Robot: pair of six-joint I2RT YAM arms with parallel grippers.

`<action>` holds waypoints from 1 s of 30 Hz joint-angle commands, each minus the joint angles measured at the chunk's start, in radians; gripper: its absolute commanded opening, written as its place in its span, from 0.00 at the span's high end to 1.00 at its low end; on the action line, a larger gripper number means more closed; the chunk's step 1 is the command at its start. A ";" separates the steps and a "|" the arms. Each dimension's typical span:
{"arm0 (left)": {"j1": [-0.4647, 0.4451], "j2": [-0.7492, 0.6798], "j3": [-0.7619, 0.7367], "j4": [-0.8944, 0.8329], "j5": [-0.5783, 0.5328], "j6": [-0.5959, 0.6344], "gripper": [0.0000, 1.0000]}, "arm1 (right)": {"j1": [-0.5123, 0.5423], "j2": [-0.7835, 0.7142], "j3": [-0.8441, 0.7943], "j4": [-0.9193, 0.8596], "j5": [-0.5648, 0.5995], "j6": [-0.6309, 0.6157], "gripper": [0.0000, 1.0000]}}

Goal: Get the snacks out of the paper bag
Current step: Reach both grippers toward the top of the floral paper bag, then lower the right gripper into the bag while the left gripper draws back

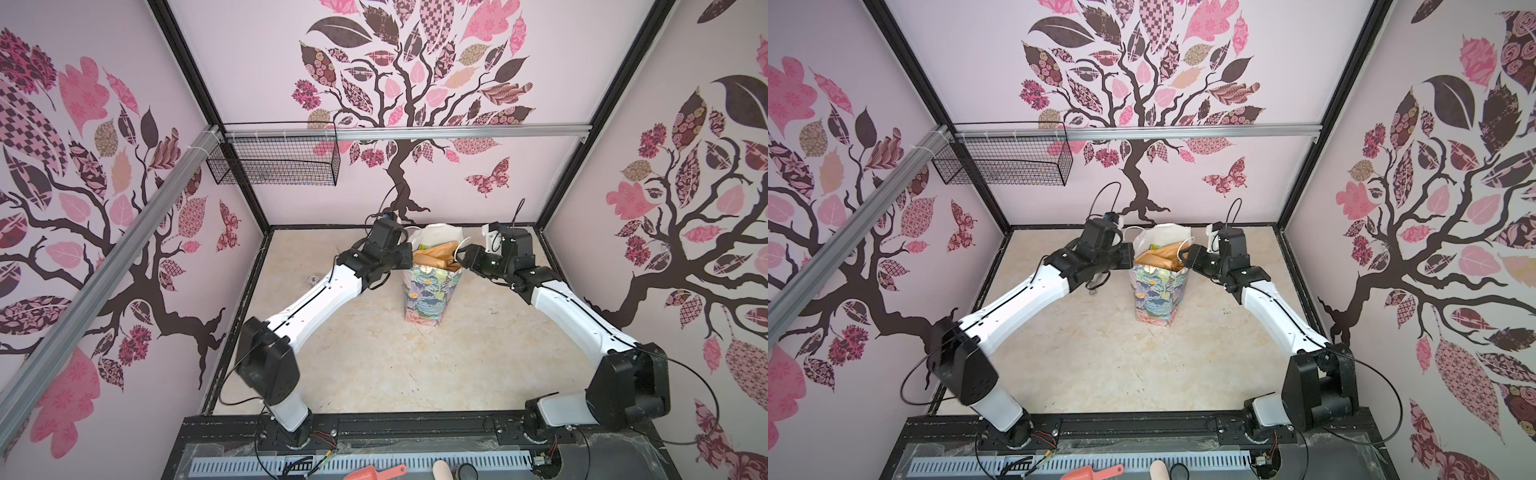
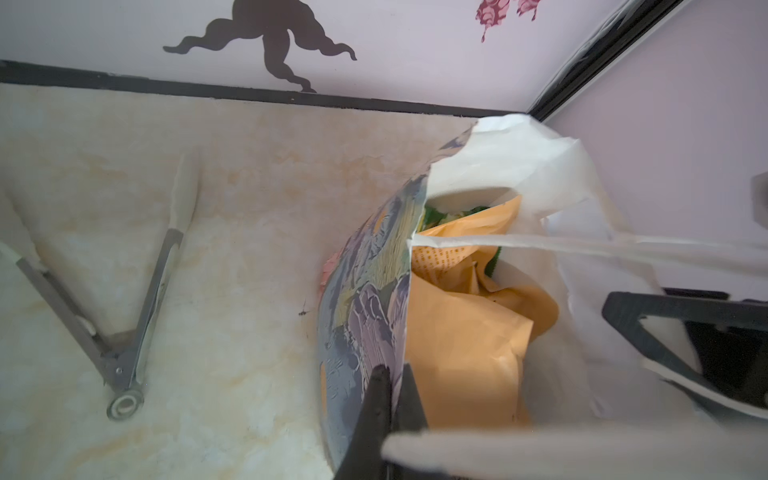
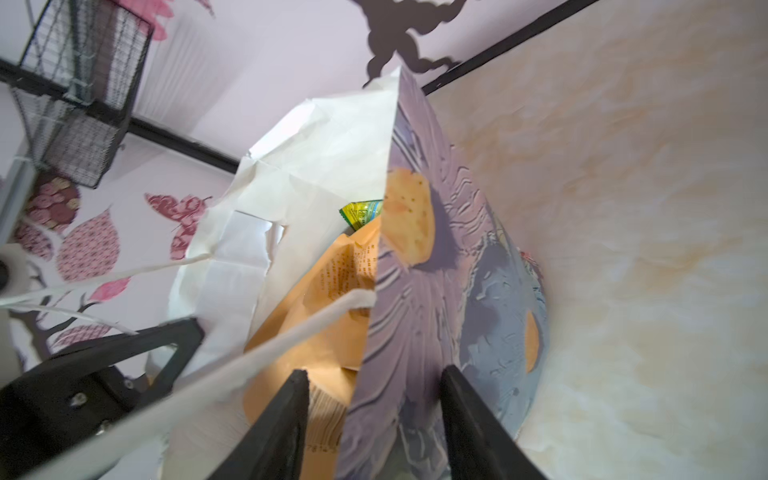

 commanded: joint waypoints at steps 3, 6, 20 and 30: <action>-0.042 -0.308 -0.309 0.124 -0.047 -0.166 1.00 | 0.174 -0.126 -0.017 -0.025 0.006 0.044 0.32; -0.058 -0.453 -0.414 0.120 -0.135 -0.186 0.85 | 0.197 -0.213 -0.092 0.032 0.077 0.091 0.23; -0.060 -0.860 -0.400 -0.166 -0.216 0.033 0.48 | 0.205 -0.292 0.214 -0.307 0.176 -0.137 0.22; -0.061 -1.005 -0.456 -0.205 0.029 0.562 0.17 | 0.450 -0.042 0.648 -0.664 0.362 -0.397 0.22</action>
